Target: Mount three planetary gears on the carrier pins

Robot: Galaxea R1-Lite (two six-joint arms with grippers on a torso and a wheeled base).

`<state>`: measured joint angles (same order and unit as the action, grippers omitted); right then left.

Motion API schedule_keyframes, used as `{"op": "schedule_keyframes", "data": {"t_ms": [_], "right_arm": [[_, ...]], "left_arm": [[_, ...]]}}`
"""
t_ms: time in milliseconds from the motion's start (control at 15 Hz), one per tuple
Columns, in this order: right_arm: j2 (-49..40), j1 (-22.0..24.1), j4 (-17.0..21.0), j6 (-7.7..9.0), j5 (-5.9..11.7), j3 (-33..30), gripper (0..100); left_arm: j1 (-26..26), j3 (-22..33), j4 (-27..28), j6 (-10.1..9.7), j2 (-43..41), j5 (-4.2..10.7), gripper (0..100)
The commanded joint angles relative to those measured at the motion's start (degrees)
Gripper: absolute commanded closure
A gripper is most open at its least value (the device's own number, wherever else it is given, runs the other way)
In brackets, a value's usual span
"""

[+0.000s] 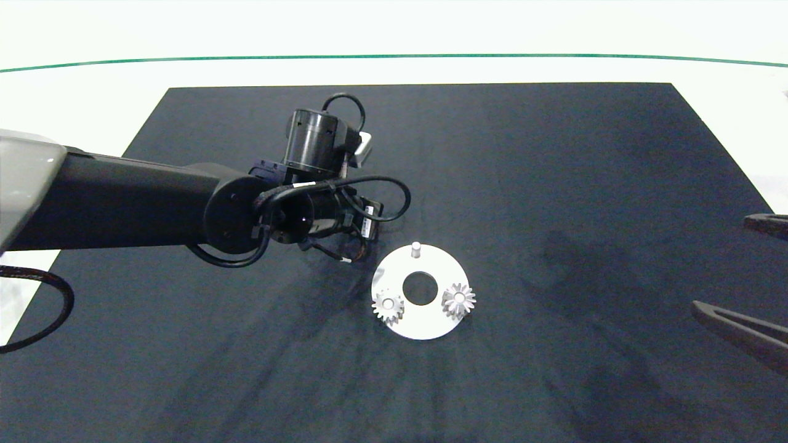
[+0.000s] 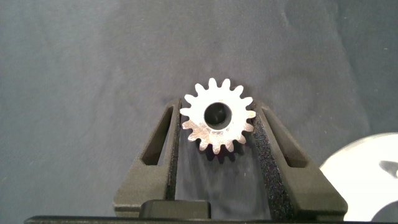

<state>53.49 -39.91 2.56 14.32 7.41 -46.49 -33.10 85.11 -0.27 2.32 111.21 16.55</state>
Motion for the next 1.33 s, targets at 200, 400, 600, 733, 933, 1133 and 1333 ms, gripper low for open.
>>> {"op": "schedule_keyframes", "data": {"t_ms": [200,400,600,733,933,1133,1333], "right_arm": [[0.21,-0.08,-0.01,0.18,0.06,0.00,0],[-0.05,0.01,-0.01,0.18,0.06,0.00,0],[0.12,-0.08,-0.01,0.18,0.06,0.00,0],[0.21,-0.08,-0.01,0.18,0.06,0.09,0],[-0.05,-0.08,-0.01,0.18,0.06,0.00,0],[-0.05,-0.08,-0.01,0.18,0.06,0.00,0],[-0.23,-0.08,-0.01,0.18,0.06,0.00,0]], "left_arm": [[-6.28,-3.82,1.59,-1.35,-7.24,0.14,72],[-10.67,-6.19,1.50,-1.35,-7.94,0.14,72],[-11.81,-6.28,1.41,-0.91,-6.71,0.14,72],[-11.46,-5.31,1.32,0.32,-4.60,0.14,72],[-11.46,-3.90,1.32,0.50,-3.29,0.14,72],[-11.81,-2.94,1.41,0.58,-2.93,0.14,72],[-12.25,-2.94,1.41,0.58,-2.85,0.14,72]]}}
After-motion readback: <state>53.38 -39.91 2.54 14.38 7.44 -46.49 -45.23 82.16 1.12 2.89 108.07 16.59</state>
